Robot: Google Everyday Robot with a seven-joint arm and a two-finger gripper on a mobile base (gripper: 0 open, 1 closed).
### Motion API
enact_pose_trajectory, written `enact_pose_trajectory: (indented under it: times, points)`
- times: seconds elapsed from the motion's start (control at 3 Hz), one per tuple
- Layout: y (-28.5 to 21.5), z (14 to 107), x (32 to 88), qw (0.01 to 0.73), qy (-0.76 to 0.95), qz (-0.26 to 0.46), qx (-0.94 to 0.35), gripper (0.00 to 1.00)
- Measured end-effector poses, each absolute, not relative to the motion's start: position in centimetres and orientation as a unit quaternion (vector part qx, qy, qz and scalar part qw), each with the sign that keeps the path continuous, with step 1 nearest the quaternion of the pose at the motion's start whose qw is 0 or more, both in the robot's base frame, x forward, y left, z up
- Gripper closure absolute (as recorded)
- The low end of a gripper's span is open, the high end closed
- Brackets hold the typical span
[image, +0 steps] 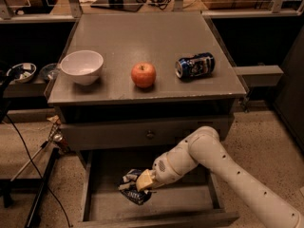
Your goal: Place blue chip bag into middle drawer
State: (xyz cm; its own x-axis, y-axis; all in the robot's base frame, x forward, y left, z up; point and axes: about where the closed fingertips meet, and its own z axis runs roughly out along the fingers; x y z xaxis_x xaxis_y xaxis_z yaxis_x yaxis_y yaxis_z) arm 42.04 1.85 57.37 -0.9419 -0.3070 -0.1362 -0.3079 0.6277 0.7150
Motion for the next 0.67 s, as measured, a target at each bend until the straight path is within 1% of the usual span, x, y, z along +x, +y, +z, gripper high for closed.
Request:
enact_pose_trajectory:
  times: [0.67]
  points:
    - [1.4, 52.2, 42.4, -0.046, 0.911, 0.384, -0.145, 1.0]
